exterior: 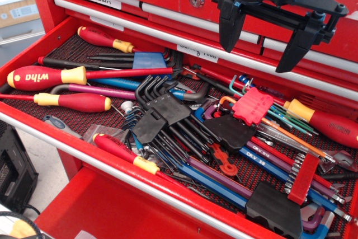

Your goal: Pick up bit holder

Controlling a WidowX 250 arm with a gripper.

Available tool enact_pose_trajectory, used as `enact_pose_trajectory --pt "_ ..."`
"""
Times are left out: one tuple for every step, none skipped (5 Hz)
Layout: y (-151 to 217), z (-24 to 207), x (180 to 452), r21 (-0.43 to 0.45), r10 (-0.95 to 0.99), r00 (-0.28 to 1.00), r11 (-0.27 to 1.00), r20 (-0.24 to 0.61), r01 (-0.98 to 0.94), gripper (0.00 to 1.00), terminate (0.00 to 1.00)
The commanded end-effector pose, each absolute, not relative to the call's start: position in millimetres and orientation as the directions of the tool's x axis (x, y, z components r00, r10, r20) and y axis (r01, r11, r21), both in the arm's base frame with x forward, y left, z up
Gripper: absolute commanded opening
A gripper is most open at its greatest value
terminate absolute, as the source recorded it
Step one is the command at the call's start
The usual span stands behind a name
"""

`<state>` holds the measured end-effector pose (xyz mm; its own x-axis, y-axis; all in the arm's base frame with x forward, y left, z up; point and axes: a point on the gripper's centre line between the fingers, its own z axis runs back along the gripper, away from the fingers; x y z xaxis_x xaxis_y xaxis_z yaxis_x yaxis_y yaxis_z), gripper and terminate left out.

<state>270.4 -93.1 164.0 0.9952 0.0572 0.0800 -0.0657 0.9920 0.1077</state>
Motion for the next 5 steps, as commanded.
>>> enact_pose_trajectory --pt "-93 164 270 0.108 0.057 0.995 0.992 0.08 -0.066 1.0 0.0" --pt "-118 154 267 0.079 0.037 0.998 0.996 0.047 -0.041 1.0 0.0" --pt "-136 140 261 0.024 0.018 0.999 1.0 0.032 -0.019 1.0 0.0" --pt "-153 118 255 -0.009 -0.003 1.0 1.0 0.027 0.003 1.0 0.0" --pt "-164 98 260 -0.013 -0.028 0.999 1.0 0.03 0.028 1.0 0.0"
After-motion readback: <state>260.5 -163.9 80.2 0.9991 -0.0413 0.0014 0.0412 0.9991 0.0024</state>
